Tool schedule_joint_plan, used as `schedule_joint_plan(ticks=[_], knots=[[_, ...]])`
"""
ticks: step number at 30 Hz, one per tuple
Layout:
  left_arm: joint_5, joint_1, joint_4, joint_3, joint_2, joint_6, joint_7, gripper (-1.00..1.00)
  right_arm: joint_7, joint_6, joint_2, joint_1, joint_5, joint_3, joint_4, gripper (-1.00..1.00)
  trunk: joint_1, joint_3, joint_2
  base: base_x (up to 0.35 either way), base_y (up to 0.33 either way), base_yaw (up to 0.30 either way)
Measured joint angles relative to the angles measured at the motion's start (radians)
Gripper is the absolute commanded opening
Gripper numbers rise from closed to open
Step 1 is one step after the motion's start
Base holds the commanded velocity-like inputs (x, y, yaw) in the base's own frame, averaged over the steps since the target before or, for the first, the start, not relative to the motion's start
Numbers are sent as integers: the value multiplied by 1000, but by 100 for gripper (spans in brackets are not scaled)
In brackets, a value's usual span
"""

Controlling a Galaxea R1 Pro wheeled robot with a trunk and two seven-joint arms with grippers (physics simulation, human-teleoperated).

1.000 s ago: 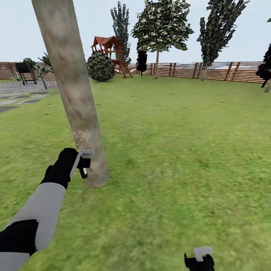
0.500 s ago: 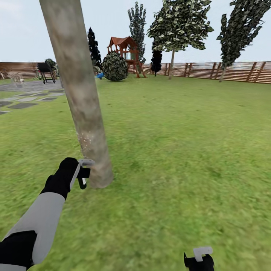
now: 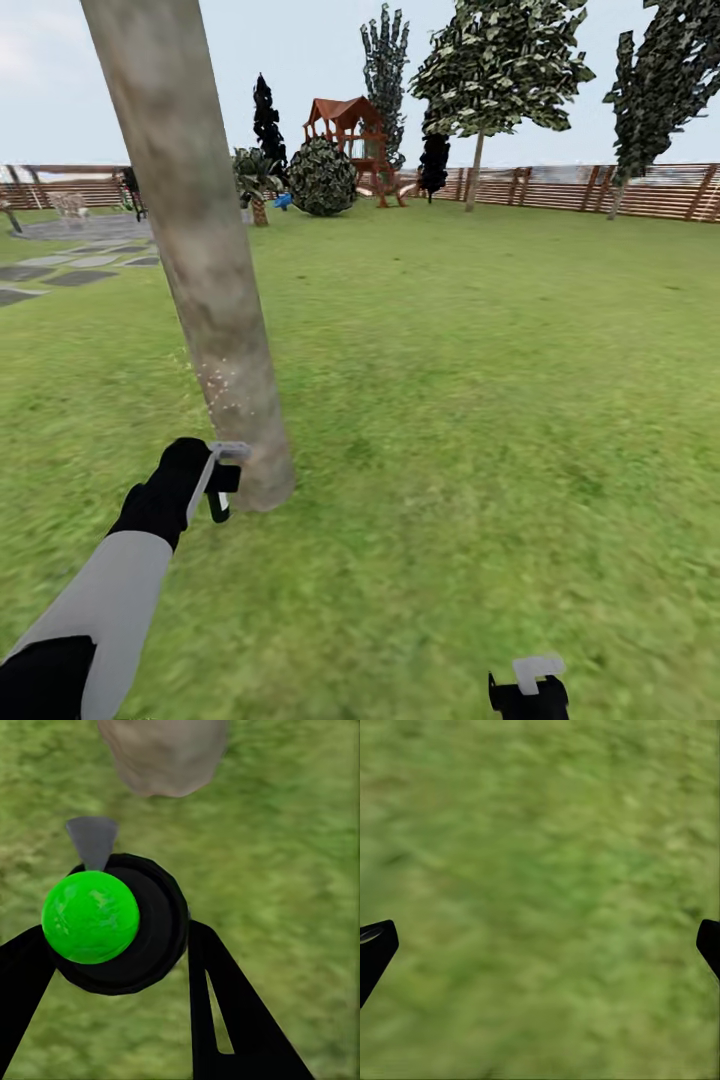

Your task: In the garden, pick up the pesticide atomizer on the floor and spray pesticide onto both trees until each tree trunk is fully covered.

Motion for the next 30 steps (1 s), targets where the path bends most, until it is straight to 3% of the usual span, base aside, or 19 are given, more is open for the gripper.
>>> schedule_joint_plan(ticks=[5, 11, 24, 30], knots=[[-6, 8, 0, 5, 14, -3, 0, -100, 0, 0, 1, 0, 0, 0, 0, 100, 0, 0, 0, 129, -251, 276], [-8, 44, 1, 6, 51, -6, -1, -100, 0, 0, 2, 0, 0, 0, 0, 100, 0, 0, 0, 121, -256, 277], [5, 59, -1, 0, 34, -6, -3, -100, 0, 0, 2, 0, 0, 0, 0, 100, 0, 0, 0, 121, -260, 273], [6, 59, -1, 0, 34, -6, -3, -100, 0, 0, 1, 0, 0, 0, 0, 100, 0, 0, 0, 160, -260, 90]])
